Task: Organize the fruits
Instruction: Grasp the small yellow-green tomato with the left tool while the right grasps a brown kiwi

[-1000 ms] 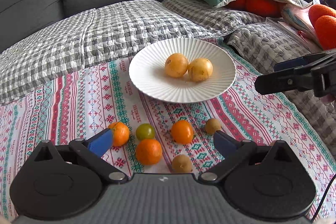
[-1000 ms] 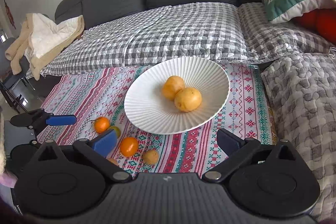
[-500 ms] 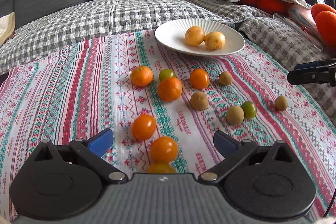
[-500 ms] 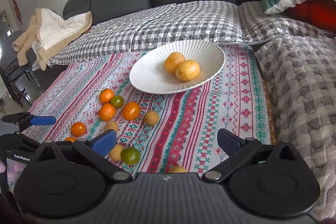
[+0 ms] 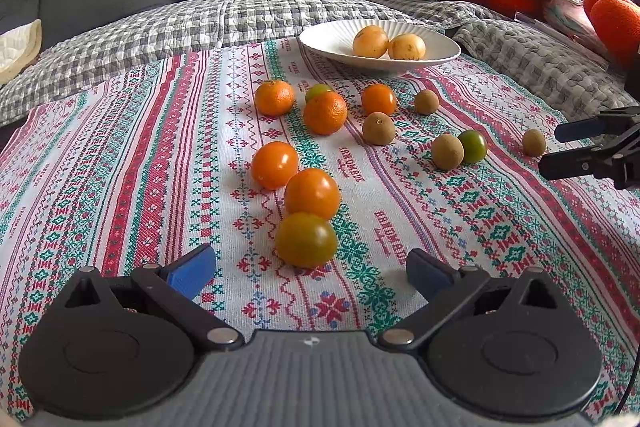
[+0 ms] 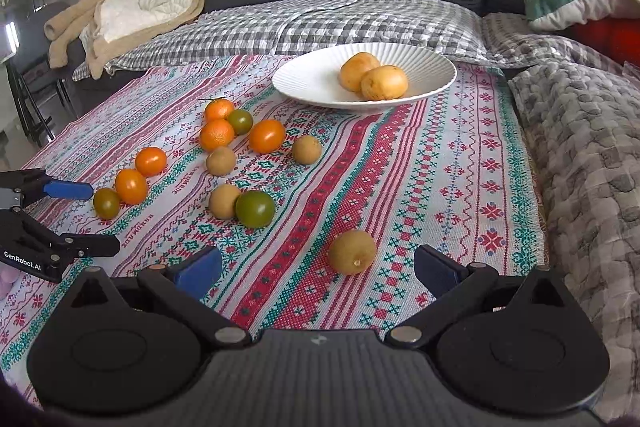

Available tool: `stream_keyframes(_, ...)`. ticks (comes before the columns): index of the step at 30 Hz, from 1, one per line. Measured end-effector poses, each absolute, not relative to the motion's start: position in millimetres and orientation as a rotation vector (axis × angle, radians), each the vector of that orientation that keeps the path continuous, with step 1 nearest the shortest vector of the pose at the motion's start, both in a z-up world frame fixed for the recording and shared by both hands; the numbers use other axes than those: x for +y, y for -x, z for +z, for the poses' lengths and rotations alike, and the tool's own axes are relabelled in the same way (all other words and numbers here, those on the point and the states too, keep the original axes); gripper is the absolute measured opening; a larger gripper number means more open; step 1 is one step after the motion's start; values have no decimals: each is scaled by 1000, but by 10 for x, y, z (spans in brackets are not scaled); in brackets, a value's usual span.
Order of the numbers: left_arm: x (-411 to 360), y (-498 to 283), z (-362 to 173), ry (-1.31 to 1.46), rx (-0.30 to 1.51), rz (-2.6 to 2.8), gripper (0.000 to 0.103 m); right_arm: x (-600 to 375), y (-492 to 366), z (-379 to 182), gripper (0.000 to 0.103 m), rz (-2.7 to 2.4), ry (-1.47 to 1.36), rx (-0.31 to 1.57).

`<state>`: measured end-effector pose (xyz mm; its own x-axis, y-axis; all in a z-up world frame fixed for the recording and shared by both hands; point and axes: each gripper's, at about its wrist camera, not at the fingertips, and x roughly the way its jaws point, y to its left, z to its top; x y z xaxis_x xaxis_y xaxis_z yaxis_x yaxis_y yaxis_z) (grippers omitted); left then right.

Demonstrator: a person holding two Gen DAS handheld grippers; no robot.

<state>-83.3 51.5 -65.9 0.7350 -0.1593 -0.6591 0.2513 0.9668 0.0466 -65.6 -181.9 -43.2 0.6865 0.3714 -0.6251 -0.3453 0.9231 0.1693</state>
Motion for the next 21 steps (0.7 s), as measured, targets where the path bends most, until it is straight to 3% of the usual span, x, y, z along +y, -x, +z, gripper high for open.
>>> stream_keyframes(6, 489, 881, -664, -145, 698, -227, 95, -1868, 644, -540, 100, 364, -29, 711)
stream_keyframes(10, 478, 873, -662, -144, 693, -223, 93, -1860, 629, -529, 93, 350, -12, 705)
stream_keyframes(21, 491, 839, -621, -124, 690, -207, 67, -1874, 607, -518, 70, 341, -1, 697)
